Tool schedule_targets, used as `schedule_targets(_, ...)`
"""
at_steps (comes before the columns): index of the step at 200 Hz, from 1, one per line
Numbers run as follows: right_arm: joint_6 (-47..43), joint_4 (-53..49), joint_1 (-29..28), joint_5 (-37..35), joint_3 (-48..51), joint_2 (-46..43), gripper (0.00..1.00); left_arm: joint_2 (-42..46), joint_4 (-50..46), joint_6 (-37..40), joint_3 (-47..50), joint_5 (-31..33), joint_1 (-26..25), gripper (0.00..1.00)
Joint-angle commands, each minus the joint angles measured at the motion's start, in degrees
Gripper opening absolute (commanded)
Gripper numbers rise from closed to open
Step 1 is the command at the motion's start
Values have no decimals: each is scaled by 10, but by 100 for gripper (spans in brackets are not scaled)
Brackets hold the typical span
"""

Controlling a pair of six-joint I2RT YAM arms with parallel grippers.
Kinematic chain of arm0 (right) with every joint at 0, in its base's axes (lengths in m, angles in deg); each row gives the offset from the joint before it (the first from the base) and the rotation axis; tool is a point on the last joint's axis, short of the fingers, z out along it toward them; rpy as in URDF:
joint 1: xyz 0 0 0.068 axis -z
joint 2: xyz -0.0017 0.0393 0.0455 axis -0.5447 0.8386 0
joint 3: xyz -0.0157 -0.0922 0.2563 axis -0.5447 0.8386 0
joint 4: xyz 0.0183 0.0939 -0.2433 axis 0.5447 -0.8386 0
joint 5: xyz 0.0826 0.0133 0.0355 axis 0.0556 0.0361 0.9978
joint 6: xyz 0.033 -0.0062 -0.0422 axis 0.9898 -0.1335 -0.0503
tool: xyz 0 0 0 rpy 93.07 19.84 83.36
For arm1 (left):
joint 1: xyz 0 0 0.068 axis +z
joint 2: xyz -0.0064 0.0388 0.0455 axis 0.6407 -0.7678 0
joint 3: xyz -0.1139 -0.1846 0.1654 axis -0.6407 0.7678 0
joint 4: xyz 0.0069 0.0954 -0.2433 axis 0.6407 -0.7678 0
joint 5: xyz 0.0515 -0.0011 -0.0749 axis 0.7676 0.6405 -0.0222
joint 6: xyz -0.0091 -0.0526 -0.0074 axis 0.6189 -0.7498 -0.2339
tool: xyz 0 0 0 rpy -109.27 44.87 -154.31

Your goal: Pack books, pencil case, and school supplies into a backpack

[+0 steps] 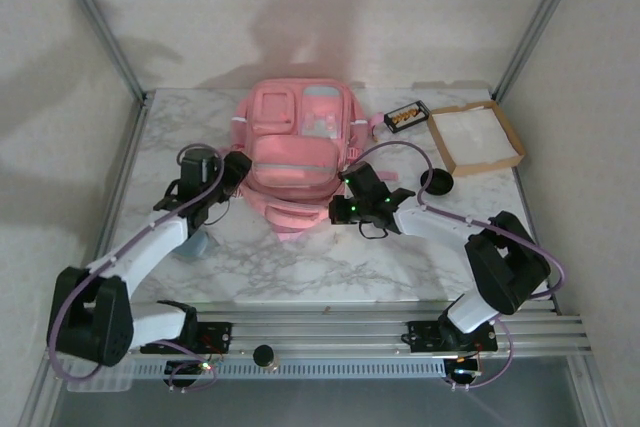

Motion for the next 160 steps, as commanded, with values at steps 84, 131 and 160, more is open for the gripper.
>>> schedule_targets(84, -3, 31, -14, 4, -5, 19, 0, -36, 71, -309, 82, 87, -235, 91)
schedule_targets(131, -9, 41, -19, 8, -2, 24, 0, -151, 52, -374, 13, 130, -267, 76)
schedule_targets(160, -26, 2, -19, -23, -13, 21, 0, -183, 19, -375, -13, 167, -267, 59)
